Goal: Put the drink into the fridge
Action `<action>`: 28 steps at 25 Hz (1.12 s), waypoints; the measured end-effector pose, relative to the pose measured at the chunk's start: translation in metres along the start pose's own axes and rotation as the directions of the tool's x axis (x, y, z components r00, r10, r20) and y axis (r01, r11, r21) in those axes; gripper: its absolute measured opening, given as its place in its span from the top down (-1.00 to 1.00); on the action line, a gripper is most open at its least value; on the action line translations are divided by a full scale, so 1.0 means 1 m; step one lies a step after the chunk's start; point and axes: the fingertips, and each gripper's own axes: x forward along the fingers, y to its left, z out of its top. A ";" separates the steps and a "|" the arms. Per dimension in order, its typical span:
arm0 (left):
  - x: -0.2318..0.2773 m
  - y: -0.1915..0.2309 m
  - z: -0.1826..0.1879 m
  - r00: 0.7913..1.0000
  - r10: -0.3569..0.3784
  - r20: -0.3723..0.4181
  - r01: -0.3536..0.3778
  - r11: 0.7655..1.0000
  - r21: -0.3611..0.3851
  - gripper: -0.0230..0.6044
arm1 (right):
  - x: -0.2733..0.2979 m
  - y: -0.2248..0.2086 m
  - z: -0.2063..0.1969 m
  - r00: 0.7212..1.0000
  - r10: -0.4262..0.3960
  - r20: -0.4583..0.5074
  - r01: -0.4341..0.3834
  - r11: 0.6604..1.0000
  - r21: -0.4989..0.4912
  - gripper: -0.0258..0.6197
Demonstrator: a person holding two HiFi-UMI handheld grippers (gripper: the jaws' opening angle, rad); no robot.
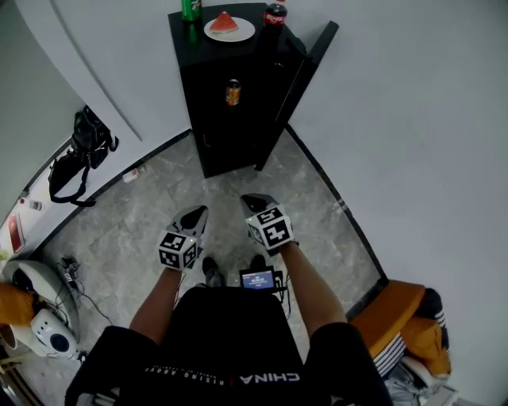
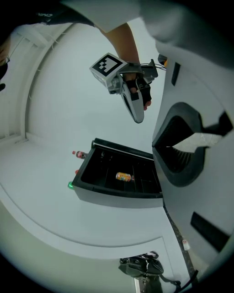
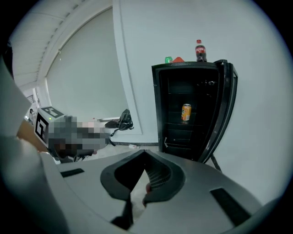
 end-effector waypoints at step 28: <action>0.042 -0.093 0.035 0.989 -0.142 0.031 0.141 0.989 0.047 0.89 | -0.049 -0.032 -0.003 0.987 -0.034 0.159 0.008 0.987 0.162 0.88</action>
